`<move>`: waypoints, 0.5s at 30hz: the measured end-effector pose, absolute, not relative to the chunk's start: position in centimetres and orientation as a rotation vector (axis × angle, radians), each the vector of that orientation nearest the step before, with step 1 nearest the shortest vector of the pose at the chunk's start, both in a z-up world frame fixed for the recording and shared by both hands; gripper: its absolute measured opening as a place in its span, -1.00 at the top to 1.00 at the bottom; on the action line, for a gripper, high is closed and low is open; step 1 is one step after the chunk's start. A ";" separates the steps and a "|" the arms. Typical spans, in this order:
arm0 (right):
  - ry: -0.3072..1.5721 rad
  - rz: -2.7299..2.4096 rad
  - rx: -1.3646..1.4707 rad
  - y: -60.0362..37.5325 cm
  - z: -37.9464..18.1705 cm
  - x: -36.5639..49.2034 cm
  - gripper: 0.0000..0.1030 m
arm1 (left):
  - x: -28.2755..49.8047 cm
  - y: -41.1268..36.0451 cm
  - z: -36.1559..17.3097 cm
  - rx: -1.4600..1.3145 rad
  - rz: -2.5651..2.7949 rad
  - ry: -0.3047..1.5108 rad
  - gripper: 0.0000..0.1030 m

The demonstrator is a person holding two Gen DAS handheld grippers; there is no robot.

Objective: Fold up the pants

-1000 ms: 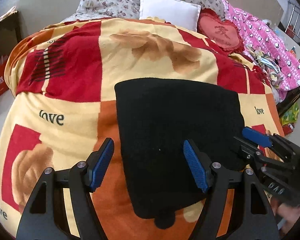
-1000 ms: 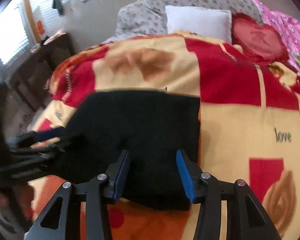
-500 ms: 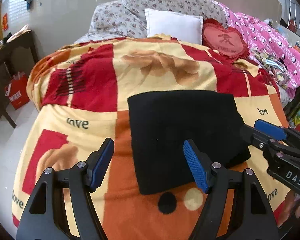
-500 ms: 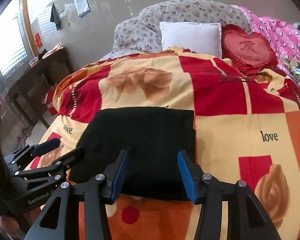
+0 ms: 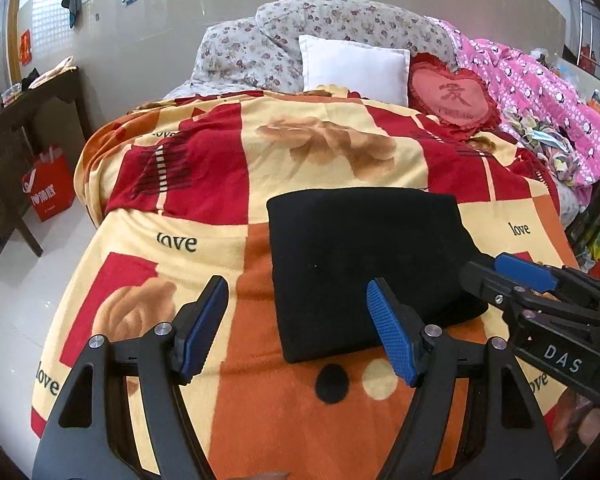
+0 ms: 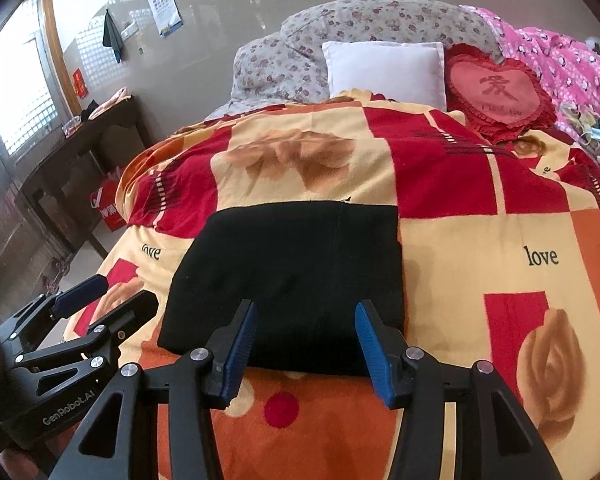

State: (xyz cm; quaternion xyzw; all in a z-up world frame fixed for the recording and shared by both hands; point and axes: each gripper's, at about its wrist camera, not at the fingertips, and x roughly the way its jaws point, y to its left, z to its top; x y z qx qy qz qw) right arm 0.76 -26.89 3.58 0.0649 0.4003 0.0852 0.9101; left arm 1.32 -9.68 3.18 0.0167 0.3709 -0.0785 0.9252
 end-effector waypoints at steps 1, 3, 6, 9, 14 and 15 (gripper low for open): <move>0.825 0.175 0.131 -26.8 3.6 0.7 0.04 | 1.3 -9.7 3.2 0.035 -0.161 0.760 -0.40; 0.823 0.175 0.130 -26.7 3.6 0.6 0.04 | 1.1 -9.7 3.2 0.036 -0.159 0.759 -0.40; 0.823 0.173 0.128 -26.6 3.7 0.6 0.04 | 1.1 -9.6 3.2 0.035 -0.155 0.756 -0.40; 0.831 0.176 0.125 -26.5 3.5 0.5 0.04 | 0.9 -9.5 3.3 0.035 -0.152 0.751 -0.40; 0.840 0.179 0.121 -26.4 3.4 0.6 0.03 | 0.9 -9.5 3.2 0.035 -0.151 0.752 -0.40; 0.840 0.178 0.121 -26.4 3.4 0.5 0.03 | 0.9 -9.5 3.2 0.037 -0.151 0.753 -0.40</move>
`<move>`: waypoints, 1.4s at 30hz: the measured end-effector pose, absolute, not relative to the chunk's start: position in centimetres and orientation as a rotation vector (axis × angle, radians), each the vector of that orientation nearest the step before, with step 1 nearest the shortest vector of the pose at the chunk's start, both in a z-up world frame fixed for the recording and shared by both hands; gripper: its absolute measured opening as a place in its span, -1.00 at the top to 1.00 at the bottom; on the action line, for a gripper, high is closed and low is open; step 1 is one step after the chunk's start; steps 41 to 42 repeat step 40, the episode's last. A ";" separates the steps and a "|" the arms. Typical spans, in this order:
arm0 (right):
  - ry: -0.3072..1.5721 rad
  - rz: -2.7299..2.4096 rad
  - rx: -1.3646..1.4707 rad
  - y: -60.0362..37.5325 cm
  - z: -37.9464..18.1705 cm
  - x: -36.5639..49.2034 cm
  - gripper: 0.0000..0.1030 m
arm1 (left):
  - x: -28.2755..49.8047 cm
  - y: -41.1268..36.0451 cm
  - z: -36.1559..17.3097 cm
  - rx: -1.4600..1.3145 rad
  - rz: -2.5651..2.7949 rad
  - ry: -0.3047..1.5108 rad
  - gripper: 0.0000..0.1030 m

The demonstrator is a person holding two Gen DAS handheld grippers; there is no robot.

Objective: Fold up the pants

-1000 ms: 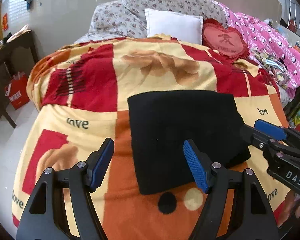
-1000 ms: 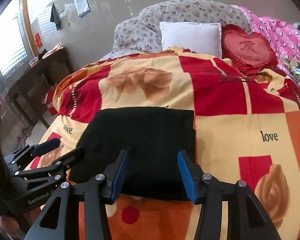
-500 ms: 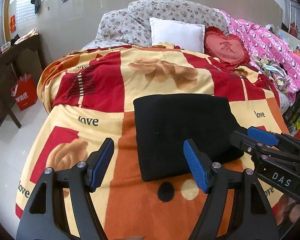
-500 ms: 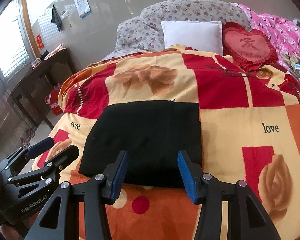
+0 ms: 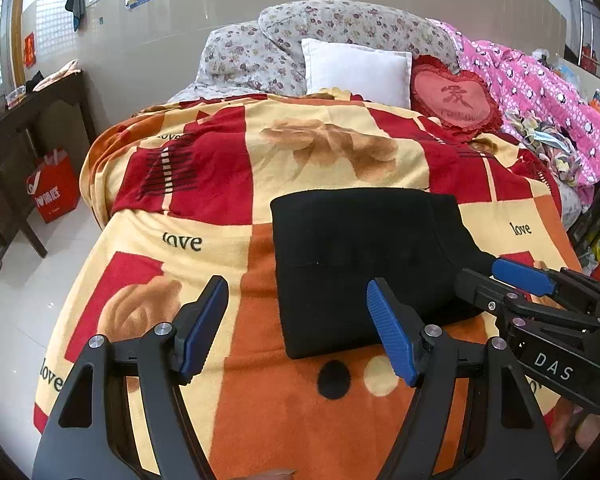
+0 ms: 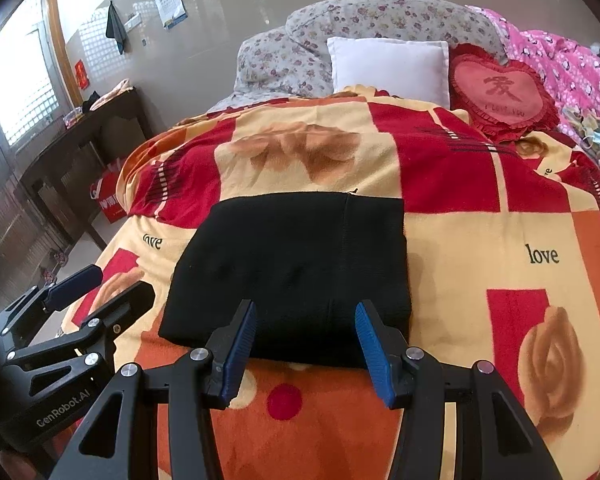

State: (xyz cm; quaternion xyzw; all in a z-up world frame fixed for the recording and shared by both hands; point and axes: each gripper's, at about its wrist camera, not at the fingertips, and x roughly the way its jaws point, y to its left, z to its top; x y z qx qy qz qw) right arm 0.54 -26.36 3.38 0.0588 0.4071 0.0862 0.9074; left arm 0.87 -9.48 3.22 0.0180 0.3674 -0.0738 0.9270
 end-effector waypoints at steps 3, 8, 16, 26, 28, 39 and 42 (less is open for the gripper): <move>0.840 0.181 0.120 -26.2 3.3 0.5 0.03 | 0.9 -9.4 3.2 0.041 -0.149 0.757 -0.40; 0.846 0.185 0.133 -26.2 3.2 0.5 0.03 | 1.0 -9.4 3.0 0.044 -0.147 0.758 -0.40; 0.862 0.186 0.136 -26.3 2.7 0.8 0.03 | 1.0 -9.5 3.0 0.044 -0.149 0.762 -0.40; 0.882 0.193 0.138 -26.3 2.1 1.0 0.03 | 1.2 -9.7 2.7 0.047 -0.152 0.768 -0.40; 0.882 0.192 0.141 -26.3 2.1 1.0 0.03 | 1.2 -9.7 2.7 0.048 -0.154 0.769 -0.40; 0.878 0.195 0.143 -26.4 2.0 0.8 0.03 | 1.4 -9.1 2.2 -0.011 -0.161 0.778 -0.40; 0.879 0.194 0.143 -26.6 2.0 0.7 0.03 | 1.4 -9.0 2.2 -0.008 -0.156 0.774 -0.40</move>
